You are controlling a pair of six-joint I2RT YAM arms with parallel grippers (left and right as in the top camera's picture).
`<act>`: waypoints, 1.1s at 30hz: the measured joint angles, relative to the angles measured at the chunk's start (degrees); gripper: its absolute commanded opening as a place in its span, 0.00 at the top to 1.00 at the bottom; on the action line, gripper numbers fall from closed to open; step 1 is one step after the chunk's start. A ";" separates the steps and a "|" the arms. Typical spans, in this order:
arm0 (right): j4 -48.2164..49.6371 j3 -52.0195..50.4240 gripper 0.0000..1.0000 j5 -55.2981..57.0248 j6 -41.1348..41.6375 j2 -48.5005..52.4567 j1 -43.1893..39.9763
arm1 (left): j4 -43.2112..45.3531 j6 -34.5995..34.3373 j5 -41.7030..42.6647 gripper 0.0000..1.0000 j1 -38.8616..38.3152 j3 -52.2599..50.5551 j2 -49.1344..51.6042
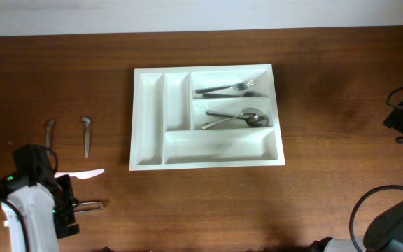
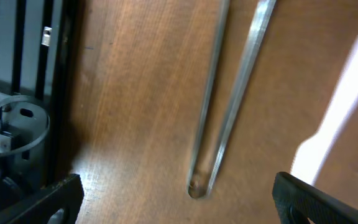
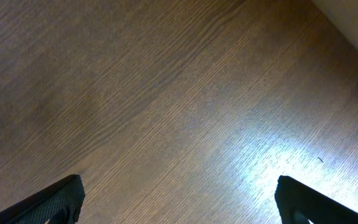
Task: Pack container
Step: 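Move the left gripper over the long silver tongs left of the tray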
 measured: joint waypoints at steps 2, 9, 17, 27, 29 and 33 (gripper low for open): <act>0.00 0.00 0.01 0.00 0.00 0.00 0.00 | 1.60 2.64 1.20 0.01 2.10 0.04 3.10; 0.00 0.00 0.01 0.00 -0.02 0.00 0.00 | 6.32 8.90 2.64 0.01 3.67 0.07 10.27; 0.00 0.00 0.01 0.00 0.00 0.00 0.00 | 14.25 17.46 2.91 0.01 3.67 0.09 10.73; 0.00 0.00 0.01 0.00 -0.02 0.00 0.00 | 15.89 17.27 2.89 0.01 3.67 -3.32 10.71; 0.00 0.00 0.01 0.00 0.00 0.00 0.00 | 16.39 16.55 2.91 0.01 3.67 -4.11 10.71; 0.00 0.00 0.01 0.00 0.00 0.00 0.00 | 19.26 16.24 2.89 0.01 3.67 -4.72 10.73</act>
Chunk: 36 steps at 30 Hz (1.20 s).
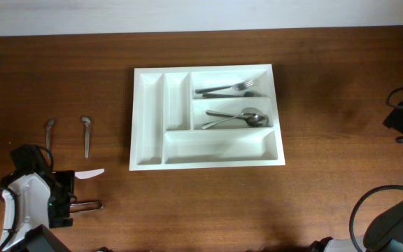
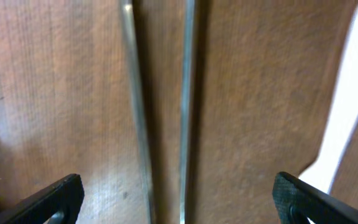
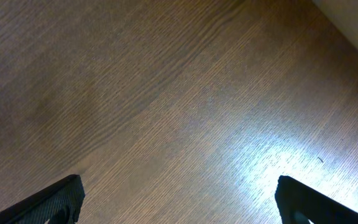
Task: Pack container
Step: 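Move the left gripper over the long silver tongs left of the tray, then lower the left gripper and grasp the silver tongs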
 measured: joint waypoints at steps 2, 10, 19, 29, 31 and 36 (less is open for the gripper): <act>0.00 0.00 0.01 0.00 0.00 0.00 0.00 | 1.38 0.07 0.00 0.01 0.00 -0.46 -0.02; 0.00 0.00 0.01 0.00 0.00 0.00 0.00 | 4.76 0.22 0.35 0.01 0.00 -4.74 0.00; 0.00 0.00 0.01 0.00 -0.02 0.00 0.00 | 5.70 -0.31 0.42 0.01 0.00 -5.55 -0.02; 0.00 0.00 0.01 0.00 -0.02 0.00 0.00 | 8.66 -1.77 0.42 0.01 0.00 -8.83 -0.20; 0.00 0.00 0.01 0.00 -0.02 0.00 0.00 | 8.66 -1.77 0.42 0.01 0.00 -8.83 -0.20; 0.00 0.00 0.01 0.00 -0.02 0.00 0.00 | 8.63 -1.77 0.42 0.01 0.00 -8.83 -0.20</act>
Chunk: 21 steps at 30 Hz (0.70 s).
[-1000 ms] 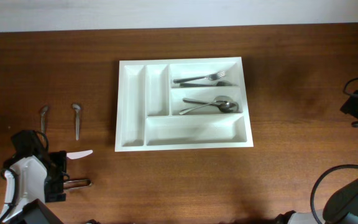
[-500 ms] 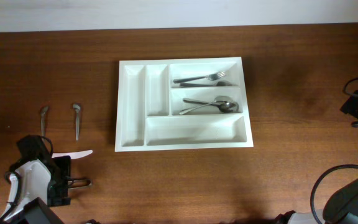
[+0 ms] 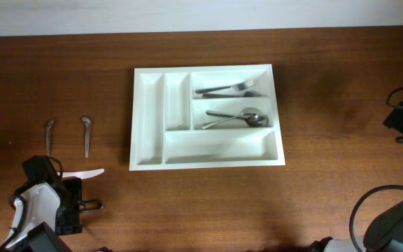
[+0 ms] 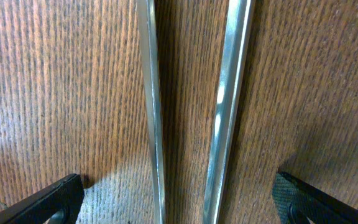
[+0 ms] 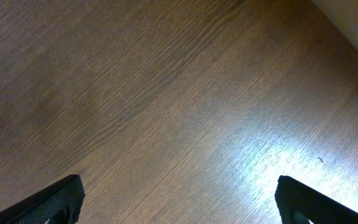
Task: Pack container
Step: 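Lower the left gripper and grasp the silver tongs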
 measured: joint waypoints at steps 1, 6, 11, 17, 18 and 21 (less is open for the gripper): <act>0.00 0.00 0.01 0.00 0.02 0.00 0.00 | 0.00 0.00 0.00 0.01 0.00 0.00 0.00; 0.00 0.00 0.01 0.00 0.02 0.00 0.00 | -0.02 0.00 0.00 0.01 0.00 0.00 0.00; 0.00 0.00 0.01 0.00 0.02 0.00 0.00 | -0.02 0.00 0.00 0.09 0.00 0.00 0.00; 0.00 0.00 0.01 0.00 0.00 0.00 0.00 | -0.24 -0.55 -0.02 0.55 0.00 -0.04 0.00; 0.00 0.00 0.01 0.00 0.00 0.00 0.00 | -0.24 -0.48 0.00 0.56 0.00 -0.07 0.00; 0.00 0.00 0.01 0.00 -0.02 0.00 0.00 | -0.22 -0.59 0.00 0.65 0.00 -0.09 0.00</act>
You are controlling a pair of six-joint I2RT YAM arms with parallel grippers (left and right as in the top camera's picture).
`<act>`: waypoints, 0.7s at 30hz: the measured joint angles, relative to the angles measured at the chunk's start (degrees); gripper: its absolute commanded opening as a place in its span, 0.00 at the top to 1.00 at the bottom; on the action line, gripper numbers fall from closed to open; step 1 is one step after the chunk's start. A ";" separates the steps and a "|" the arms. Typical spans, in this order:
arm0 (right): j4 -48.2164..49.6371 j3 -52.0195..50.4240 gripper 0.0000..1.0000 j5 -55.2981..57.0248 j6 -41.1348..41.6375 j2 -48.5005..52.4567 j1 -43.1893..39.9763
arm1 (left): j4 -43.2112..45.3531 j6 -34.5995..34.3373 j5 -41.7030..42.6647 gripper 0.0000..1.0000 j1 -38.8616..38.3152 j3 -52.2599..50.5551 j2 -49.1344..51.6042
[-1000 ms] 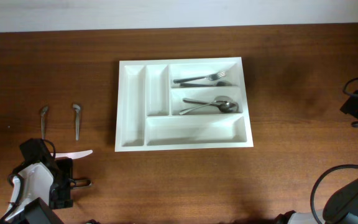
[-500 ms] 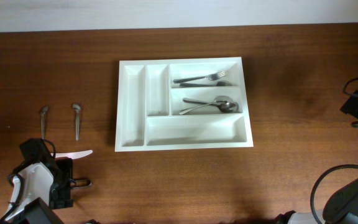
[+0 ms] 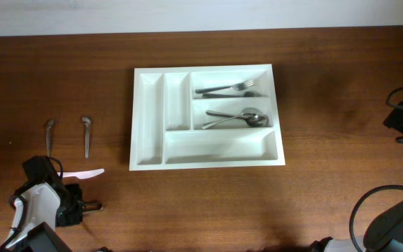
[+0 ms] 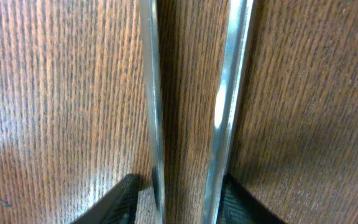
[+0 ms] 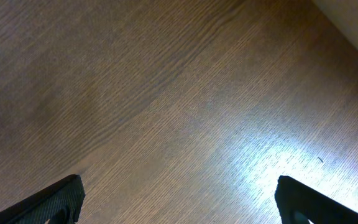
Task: Pack container
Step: 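Lower the left gripper and grasp the silver tongs, then carry the tongs with the left gripper into the bottom long compartment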
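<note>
My left gripper point(image 4: 179, 202) is low over the table's front left corner, shut on a thin metal utensil point(image 4: 225, 93) made of two parallel bars; a dark finger point(image 4: 126, 193) presses each bar from outside. In the overhead view the left gripper point(image 3: 72, 208) sits on that utensil point(image 3: 92, 206), whose end sticks out to the right. The white cutlery tray point(image 3: 135, 119) lies mid-table with forks point(image 3: 224, 89) and spoons point(image 3: 238, 117) in its right compartments. My right gripper point(image 5: 179, 199) is open over bare wood.
Two metal spoons point(image 3: 49, 134) point(image 3: 86, 133) and a white plastic knife point(image 3: 84, 173) lie on the table left of the tray. The right arm rests at the far right edge. The tray's left and bottom compartments hold nothing.
The left gripper's fingers have come in from the frame corners and now press on both bars of the metal utensil. Right arm unchanged.
The left gripper hung open above the utensil's looped end, at an angle to it. Then it stood lined up along the two bars, then much lower with the bars filling the view. Now it is shut on them. The right arm stayed still.
</note>
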 measured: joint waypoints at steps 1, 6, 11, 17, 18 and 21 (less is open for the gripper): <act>0.00 0.00 0.01 0.00 0.04 0.00 0.00 | -0.02 0.09 0.00 0.67 0.00 -0.02 0.00; 0.00 -0.02 0.01 0.00 0.02 0.00 0.00 | -0.02 0.13 -0.24 0.71 0.00 -0.02 0.00; 0.00 0.00 0.01 0.00 0.04 0.00 0.00 | -0.02 0.37 -1.88 0.98 0.00 -0.09 -0.04; 0.00 0.00 0.01 0.00 0.04 0.00 0.00 | -0.04 4.09 -3.28 0.98 0.00 0.00 -0.22; 0.00 0.00 0.01 0.00 0.02 0.00 0.00 | -0.07 5.11 -3.23 0.98 0.00 0.13 -0.22; 0.00 0.00 0.01 0.00 0.02 0.00 0.00 | -0.24 8.81 -1.44 0.98 -0.04 1.79 -0.24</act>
